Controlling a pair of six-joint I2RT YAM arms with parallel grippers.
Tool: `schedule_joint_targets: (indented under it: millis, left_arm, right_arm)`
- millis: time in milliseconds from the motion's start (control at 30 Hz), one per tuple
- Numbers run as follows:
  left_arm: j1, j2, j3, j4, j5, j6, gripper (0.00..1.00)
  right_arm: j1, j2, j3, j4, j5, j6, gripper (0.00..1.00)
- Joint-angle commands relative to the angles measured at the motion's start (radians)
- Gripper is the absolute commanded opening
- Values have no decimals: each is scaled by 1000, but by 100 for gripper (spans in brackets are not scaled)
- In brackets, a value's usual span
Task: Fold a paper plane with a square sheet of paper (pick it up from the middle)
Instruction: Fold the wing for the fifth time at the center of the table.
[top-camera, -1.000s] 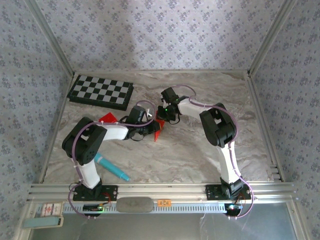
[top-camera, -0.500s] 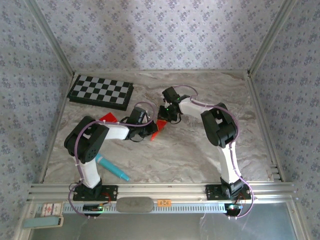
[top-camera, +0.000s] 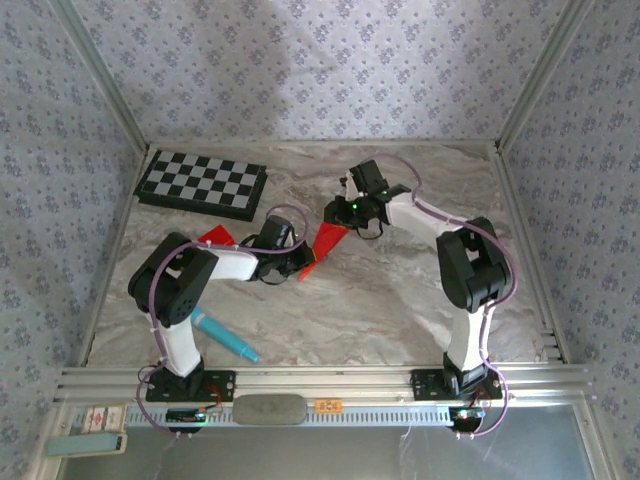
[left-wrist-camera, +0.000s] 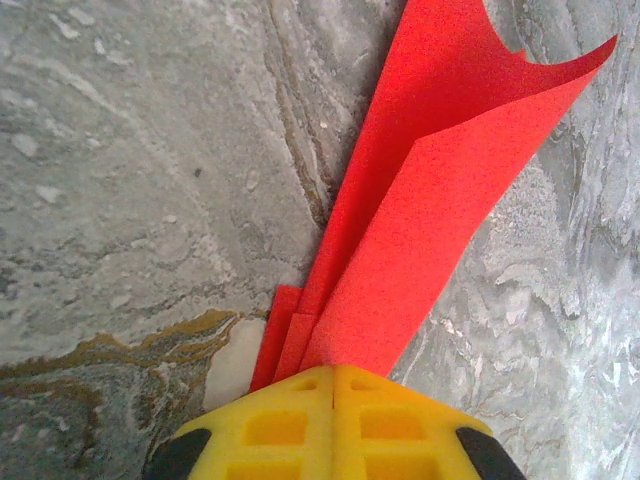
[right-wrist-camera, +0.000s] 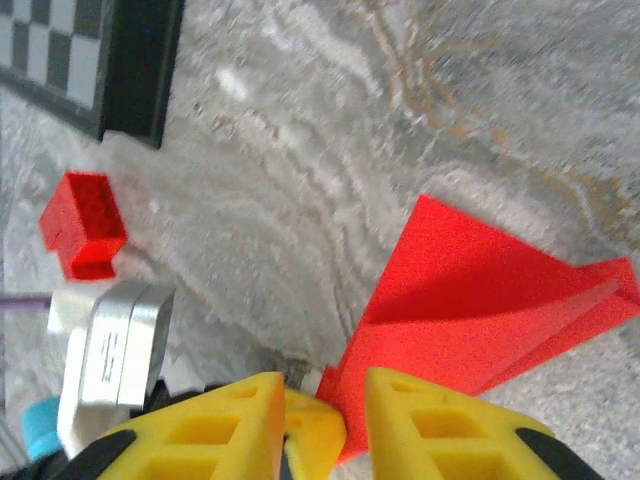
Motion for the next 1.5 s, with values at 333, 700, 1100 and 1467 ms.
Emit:
schedule_joint_targets:
  millis: [333, 700, 1100, 1467]
  left_arm:
    - [-5, 60, -23, -99, -45, -11, 0]
    - [-4, 70, -15, -167, -54, 3, 0]
    - [-5, 83, -32, -276, -89, 32, 0]
    - [-5, 92, -14, -269, -68, 44, 0]
  right_arm:
    - [46, 98, -76, 79, -92, -53, 13]
    - [45, 172, -42, 53, -64, -83, 13]
    - [-101, 225, -50, 90, -39, -88, 13]
    - [-238, 236, 87, -11, 88, -74, 13]
